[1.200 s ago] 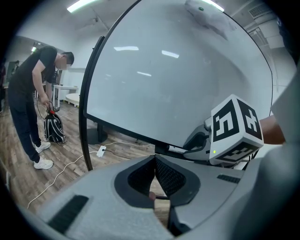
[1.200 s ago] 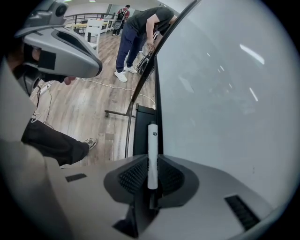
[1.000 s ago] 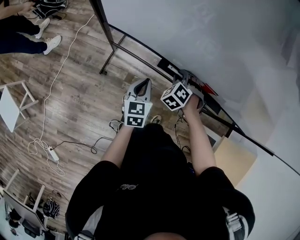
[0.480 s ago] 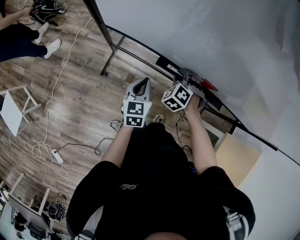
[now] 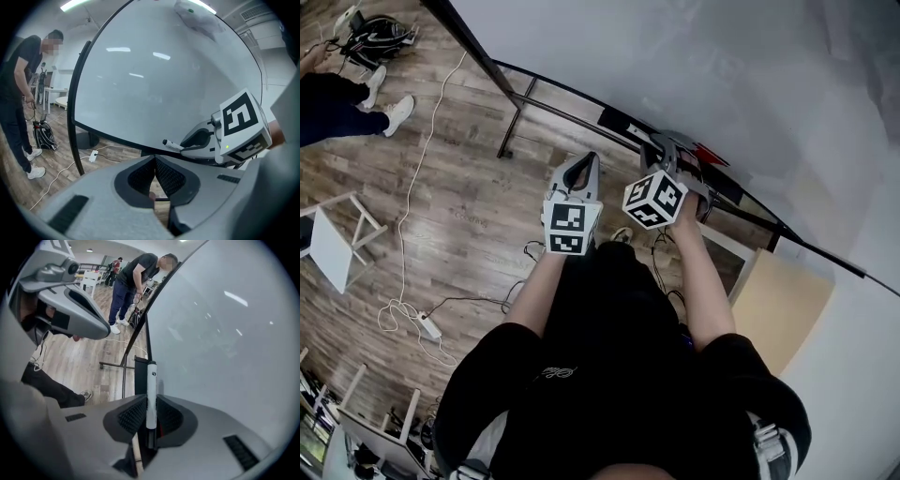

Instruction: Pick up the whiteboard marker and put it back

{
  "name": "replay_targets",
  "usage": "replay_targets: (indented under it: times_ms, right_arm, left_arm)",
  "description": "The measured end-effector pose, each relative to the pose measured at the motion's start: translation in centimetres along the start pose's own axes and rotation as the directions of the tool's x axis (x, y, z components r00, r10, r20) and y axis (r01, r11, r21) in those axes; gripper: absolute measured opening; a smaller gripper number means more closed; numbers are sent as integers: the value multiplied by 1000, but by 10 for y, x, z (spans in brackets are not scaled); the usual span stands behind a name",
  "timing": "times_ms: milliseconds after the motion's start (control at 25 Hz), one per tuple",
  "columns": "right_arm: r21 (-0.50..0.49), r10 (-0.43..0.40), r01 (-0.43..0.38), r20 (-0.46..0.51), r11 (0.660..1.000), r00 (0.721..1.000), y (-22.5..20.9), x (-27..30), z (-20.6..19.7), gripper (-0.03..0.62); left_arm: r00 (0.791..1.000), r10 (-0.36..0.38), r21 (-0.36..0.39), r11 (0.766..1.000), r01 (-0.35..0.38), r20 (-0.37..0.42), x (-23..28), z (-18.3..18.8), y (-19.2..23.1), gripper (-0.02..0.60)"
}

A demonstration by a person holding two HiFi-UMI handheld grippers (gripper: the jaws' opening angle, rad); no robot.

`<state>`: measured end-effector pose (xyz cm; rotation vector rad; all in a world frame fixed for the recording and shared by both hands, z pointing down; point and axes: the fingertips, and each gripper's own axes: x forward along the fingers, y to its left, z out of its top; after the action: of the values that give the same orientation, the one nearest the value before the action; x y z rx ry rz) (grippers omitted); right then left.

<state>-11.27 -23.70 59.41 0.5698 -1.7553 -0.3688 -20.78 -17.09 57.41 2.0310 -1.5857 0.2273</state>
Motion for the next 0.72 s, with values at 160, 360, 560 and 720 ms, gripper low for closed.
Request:
replay_targets:
  times_ms: [160, 360, 560, 720]
  right_arm:
    - [126, -14, 3, 84, 992, 996, -1, -17, -8, 54]
    - [282, -43, -17, 205, 959, 978, 3, -41, -35, 54]
    - [441, -124, -31, 318, 897, 940, -11, -79, -53, 54]
    - [580, -212, -56, 383, 813, 899, -18, -117, -72, 54]
  left_arm:
    - [999, -24, 33, 999, 23, 21, 3, 2, -21, 5]
    - [998, -18, 72, 997, 14, 61, 4, -3, -56, 5]
    - [995, -25, 106, 994, 15, 95, -4, 5, -84, 5]
    - [991, -46, 140, 990, 28, 127, -17, 16, -111, 5]
